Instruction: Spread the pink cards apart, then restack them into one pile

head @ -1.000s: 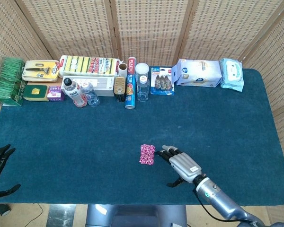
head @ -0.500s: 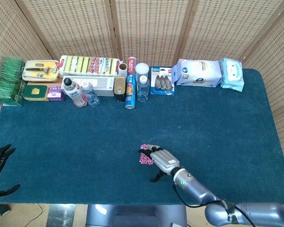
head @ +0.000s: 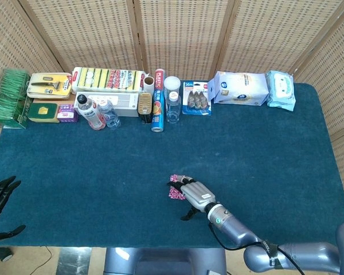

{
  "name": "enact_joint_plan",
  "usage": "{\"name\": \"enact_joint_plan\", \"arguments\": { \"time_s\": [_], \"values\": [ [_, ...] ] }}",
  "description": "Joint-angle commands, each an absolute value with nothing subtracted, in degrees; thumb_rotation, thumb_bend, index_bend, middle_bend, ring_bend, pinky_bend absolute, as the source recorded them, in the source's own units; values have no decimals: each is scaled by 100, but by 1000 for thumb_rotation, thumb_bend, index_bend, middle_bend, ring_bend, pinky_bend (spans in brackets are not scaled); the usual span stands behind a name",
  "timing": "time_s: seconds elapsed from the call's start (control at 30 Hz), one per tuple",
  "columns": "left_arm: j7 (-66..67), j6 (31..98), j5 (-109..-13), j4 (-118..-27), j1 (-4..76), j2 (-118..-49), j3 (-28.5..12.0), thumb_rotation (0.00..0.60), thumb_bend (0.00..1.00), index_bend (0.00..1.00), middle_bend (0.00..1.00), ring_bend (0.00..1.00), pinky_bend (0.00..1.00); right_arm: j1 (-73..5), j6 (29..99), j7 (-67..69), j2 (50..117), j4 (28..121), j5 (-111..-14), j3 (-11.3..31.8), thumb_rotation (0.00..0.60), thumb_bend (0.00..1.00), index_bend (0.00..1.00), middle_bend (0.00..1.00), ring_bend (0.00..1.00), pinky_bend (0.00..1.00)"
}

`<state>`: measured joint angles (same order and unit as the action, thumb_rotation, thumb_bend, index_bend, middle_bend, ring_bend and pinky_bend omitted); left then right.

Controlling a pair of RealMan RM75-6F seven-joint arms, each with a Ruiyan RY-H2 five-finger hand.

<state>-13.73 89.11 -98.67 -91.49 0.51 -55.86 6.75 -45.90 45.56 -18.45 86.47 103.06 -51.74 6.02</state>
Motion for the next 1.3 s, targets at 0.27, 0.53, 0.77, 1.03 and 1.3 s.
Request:
{"name": "enact_joint_plan", "arguments": {
  "time_s": [0.27,0.53,0.77,1.03,1.3],
  "values": [
    [-1441,8880,-9882,-9141,75,-5562,698,600,47,0,0,0,20,-4661,4721,-1983,8794,10074,-5217,485,600,0,115,186,0,0],
    [-1451,8858,-9910,-9141,92,-5555,719,600,48,0,0,0,20,-4675,4647,-1896,8871,9931,-5178,420,600,0,124,186,0,0],
    [-1477,8870,-9896,-9139,90,-5554,717,600,47,0,0,0,20,-4714,4647,-2003,8921,9799,-5189,331,600,0,125,186,0,0],
    [-1490,8882,-9900,-9131,89,-5556,726,600,48,0,0,0,20,-4777,4817,-2231,8877,9783,-5038,322,600,0,127,186,0,0],
    [-1516,8891,-9903,-9125,90,-5552,733,600,48,0,0,0,20,-4806,4963,-2328,8745,9702,-4778,409,600,0,134,186,0,0]
  ]
}}
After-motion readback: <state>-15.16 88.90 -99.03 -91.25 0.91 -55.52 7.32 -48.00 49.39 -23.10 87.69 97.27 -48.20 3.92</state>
